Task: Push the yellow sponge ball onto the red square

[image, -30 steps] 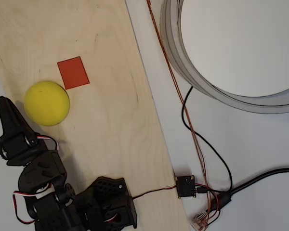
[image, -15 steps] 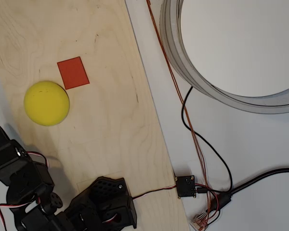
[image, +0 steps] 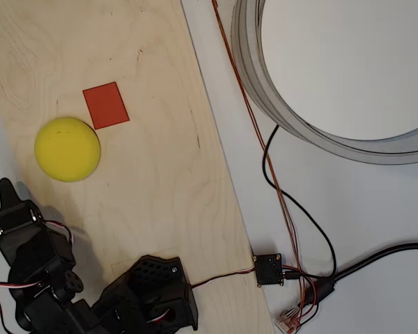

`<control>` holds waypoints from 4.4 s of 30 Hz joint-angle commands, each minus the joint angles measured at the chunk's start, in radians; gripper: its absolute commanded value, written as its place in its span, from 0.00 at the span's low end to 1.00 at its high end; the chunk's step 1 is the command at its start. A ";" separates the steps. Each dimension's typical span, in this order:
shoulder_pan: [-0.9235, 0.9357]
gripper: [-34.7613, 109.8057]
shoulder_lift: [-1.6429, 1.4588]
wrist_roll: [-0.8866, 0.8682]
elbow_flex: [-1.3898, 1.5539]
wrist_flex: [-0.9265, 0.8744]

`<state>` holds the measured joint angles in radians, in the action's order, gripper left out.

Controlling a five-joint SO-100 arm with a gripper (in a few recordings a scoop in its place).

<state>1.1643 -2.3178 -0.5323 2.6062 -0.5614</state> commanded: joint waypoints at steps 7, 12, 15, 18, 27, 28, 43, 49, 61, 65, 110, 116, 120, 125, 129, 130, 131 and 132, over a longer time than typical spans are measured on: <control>0.029 0.28 0.115 -0.048 -0.026 0.074; 0.043 0.28 0.187 -0.086 -0.029 0.112; 0.046 0.28 0.216 -0.101 -0.032 0.121; 0.046 0.28 0.221 -0.114 -0.023 0.121; 0.086 0.28 0.235 -0.141 0.003 0.117; 0.089 0.28 0.233 -0.141 0.006 0.117; 0.081 0.28 0.272 -0.195 0.023 0.209; 0.080 0.28 0.342 -0.210 0.029 0.308; 0.123 0.28 0.359 -0.204 0.014 0.324; 0.150 0.28 0.360 -0.184 0.026 0.357; 0.370 0.27 0.621 0.138 -0.034 0.767; 0.383 0.27 0.683 0.163 -0.101 0.782; 0.394 0.27 0.716 0.184 -0.149 0.785; 0.416 0.27 0.719 0.259 -0.209 0.776; 0.425 0.27 0.641 0.293 -0.253 0.660; 0.425 0.27 0.615 0.290 -0.259 0.621; 0.425 0.27 0.589 0.287 -0.261 0.588; 0.423 0.27 0.563 0.281 -0.259 0.554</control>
<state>1.5815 -1.6567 -0.2424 2.3761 0.0552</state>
